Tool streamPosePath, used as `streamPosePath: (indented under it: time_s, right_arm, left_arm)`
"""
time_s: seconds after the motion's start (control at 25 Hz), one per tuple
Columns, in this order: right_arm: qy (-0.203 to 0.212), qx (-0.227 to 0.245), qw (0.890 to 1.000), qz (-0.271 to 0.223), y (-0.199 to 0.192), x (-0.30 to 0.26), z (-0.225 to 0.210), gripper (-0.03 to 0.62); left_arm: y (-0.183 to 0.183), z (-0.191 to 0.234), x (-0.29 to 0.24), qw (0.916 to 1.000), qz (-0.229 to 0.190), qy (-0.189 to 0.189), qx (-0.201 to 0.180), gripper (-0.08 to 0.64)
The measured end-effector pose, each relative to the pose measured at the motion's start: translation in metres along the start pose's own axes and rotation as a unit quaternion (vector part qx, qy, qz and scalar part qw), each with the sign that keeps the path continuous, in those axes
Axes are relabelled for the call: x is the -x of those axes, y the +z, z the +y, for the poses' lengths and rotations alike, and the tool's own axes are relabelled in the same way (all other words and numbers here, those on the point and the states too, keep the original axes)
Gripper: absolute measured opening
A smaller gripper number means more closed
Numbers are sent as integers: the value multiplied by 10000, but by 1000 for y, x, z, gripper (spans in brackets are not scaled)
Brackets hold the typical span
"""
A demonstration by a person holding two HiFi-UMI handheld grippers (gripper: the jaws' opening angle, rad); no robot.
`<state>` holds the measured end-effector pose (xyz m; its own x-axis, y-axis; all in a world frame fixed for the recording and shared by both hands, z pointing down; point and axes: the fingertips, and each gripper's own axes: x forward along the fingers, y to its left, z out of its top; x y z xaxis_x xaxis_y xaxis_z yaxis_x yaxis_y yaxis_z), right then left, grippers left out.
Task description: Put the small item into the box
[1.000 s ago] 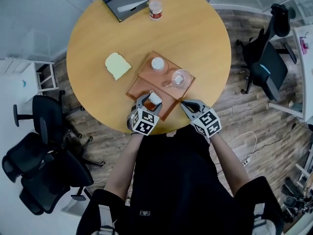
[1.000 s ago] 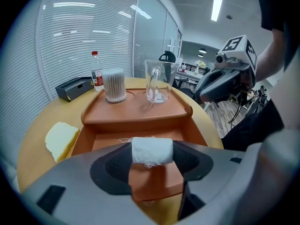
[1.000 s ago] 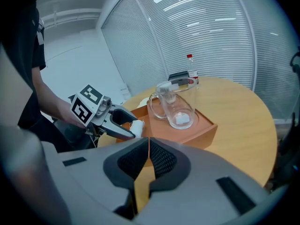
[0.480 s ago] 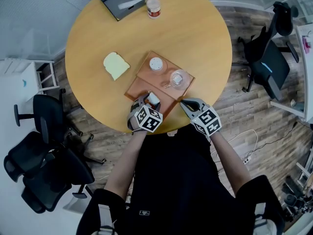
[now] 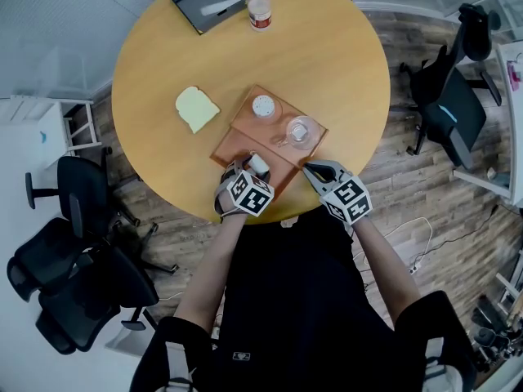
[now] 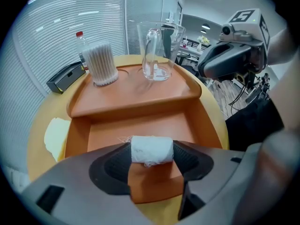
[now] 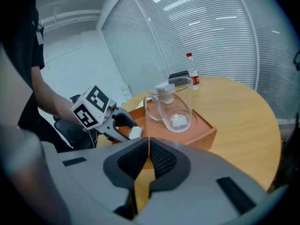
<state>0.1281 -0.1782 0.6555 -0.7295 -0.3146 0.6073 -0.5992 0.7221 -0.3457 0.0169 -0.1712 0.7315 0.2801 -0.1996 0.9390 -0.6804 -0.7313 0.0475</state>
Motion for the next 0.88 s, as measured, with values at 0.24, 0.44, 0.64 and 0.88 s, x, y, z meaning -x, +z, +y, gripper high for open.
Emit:
streamPosePath:
  time_s: [0.24, 0.44, 0.64, 0.88]
  right_arm:
    - [-54, -30, 10000, -76, 5, 2, 3, 6]
    - [-71, 27, 9999, -110, 7, 3, 13, 6]
    - [-82, 65, 9998, -149, 7, 4, 25, 6]
    - [-30, 110, 9997, -197, 6, 0, 47, 6]
  left_arm:
    - [9, 0, 7, 9979, -404, -297, 404, 324]
    - [14, 2, 20, 9937, -963, -149, 547, 337]
    - [14, 1, 41, 9875, -1494, -25, 513, 334]
    - [1, -1, 66, 9843, -1732, 226, 259, 277]
